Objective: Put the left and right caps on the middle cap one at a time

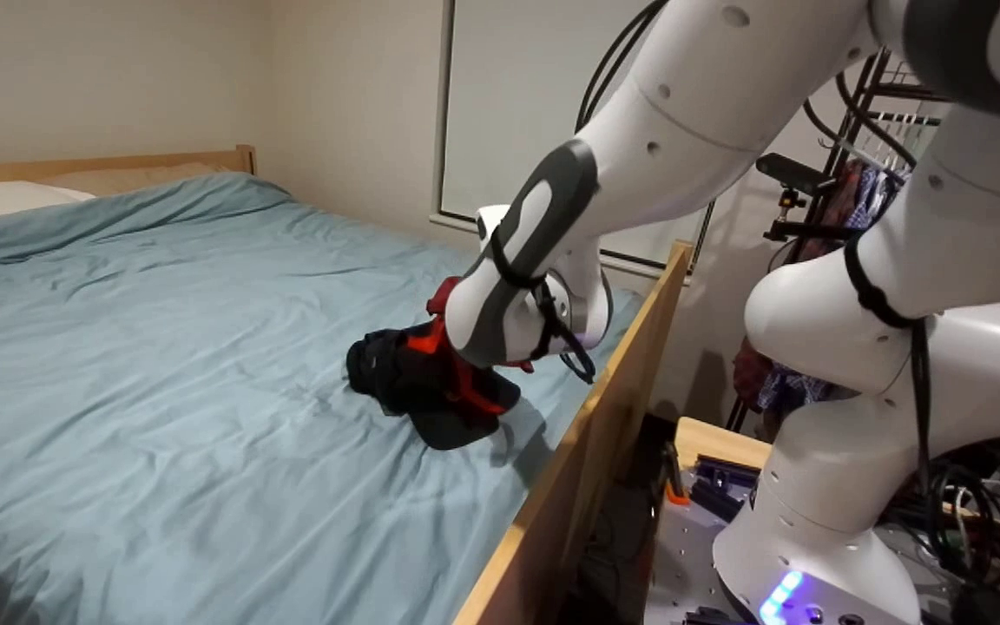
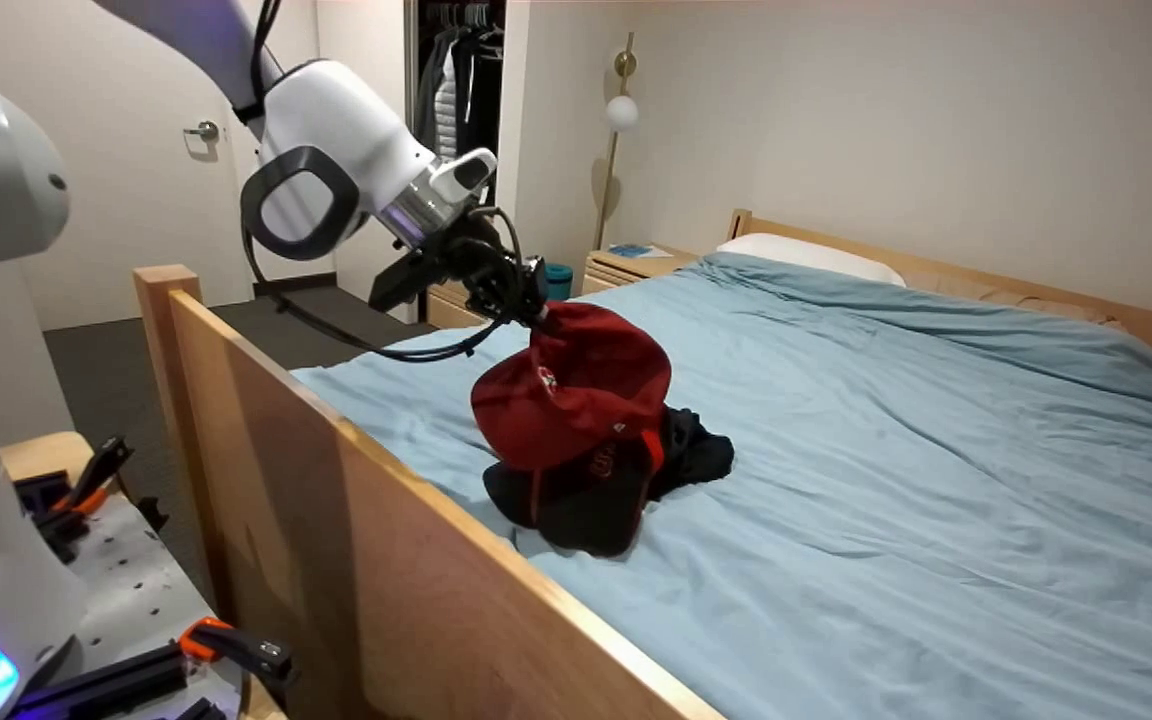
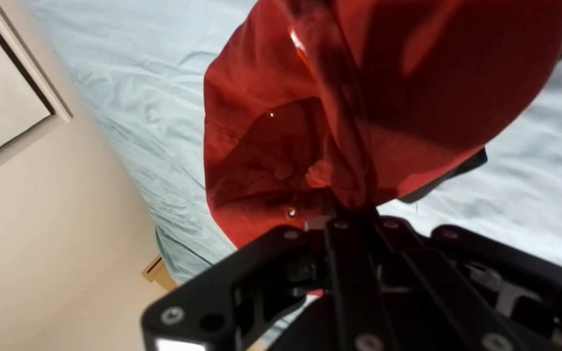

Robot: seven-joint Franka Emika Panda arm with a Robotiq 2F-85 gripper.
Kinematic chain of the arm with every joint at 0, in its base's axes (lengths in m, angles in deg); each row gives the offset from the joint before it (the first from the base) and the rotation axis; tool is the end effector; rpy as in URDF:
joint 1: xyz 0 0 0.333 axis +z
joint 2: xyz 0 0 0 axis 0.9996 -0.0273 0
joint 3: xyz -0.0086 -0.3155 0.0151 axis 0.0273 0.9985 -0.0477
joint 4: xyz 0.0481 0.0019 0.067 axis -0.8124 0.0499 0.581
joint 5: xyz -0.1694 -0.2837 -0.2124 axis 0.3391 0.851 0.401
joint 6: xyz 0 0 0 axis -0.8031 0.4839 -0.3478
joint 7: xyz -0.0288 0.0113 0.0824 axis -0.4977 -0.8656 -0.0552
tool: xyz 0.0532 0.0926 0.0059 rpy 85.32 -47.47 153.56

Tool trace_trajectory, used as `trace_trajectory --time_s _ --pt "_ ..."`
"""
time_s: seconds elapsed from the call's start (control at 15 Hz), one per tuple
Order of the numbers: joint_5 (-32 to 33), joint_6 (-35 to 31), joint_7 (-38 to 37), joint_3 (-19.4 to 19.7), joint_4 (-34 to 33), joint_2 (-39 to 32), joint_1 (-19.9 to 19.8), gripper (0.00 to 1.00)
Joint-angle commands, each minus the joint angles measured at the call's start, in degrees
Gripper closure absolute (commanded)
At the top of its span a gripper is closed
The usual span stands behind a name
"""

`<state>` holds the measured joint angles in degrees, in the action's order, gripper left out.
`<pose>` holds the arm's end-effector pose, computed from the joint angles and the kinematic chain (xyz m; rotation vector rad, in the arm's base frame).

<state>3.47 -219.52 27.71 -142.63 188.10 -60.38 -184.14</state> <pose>0.4149 -0.0381 0.2853 2.4308 0.1849 0.7423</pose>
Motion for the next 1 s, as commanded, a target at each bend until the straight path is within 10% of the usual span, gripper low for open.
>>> trace_trajectory --time_s 0.0,0.27,0.93 --pt "2.9 2.5 -3.4 -6.8 1.0 9.3 -4.0 0.97" --pt "12.1 -3.1 -3.9 -15.9 -1.5 11.3 -10.9 0.97" --pt "31.5 -0.3 0.1 -11.2 -8.6 22.3 -8.8 0.97"
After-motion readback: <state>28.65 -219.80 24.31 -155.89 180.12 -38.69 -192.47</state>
